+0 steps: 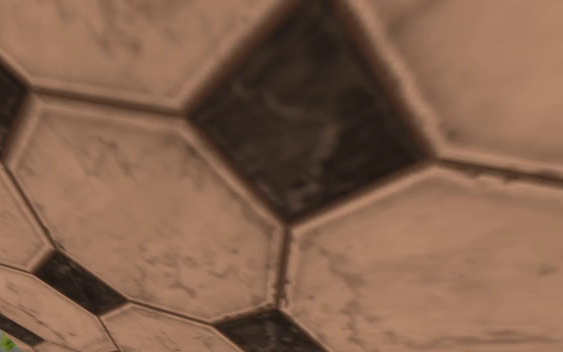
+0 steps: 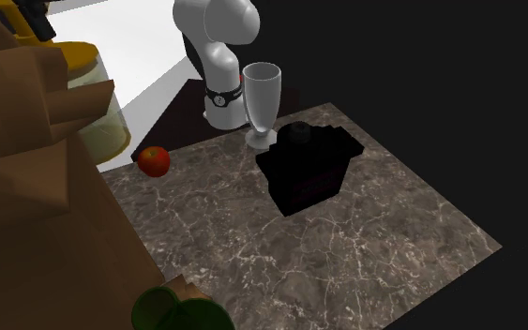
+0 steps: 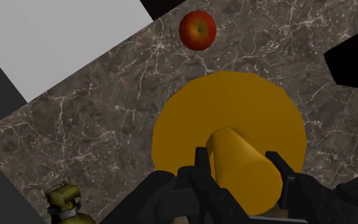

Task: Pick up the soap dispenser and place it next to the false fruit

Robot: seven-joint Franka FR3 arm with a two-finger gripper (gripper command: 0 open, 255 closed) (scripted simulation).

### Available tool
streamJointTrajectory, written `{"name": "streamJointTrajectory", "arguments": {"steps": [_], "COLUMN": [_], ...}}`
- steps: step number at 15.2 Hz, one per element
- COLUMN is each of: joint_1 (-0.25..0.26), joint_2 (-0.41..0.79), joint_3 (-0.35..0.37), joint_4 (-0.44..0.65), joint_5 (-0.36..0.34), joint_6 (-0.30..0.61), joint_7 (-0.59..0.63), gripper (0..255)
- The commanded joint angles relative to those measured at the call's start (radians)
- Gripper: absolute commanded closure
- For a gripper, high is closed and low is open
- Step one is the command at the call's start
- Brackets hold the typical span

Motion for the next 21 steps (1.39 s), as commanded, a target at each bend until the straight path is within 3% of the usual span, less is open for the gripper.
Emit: {"name": "streamJointTrajectory", "arguments": {"steps": [1,21], "joint_1": [0.0,0.002], "joint_2": [-0.004,-0.012], "joint_3": [0.0,0.004], "joint_4": [-0.03,-0.307], "joint_5": [0.0,0.005], "joint_6": [0.028,0.297], "joint_7": [-0.001,-0.016], "gripper": [255,255]}}
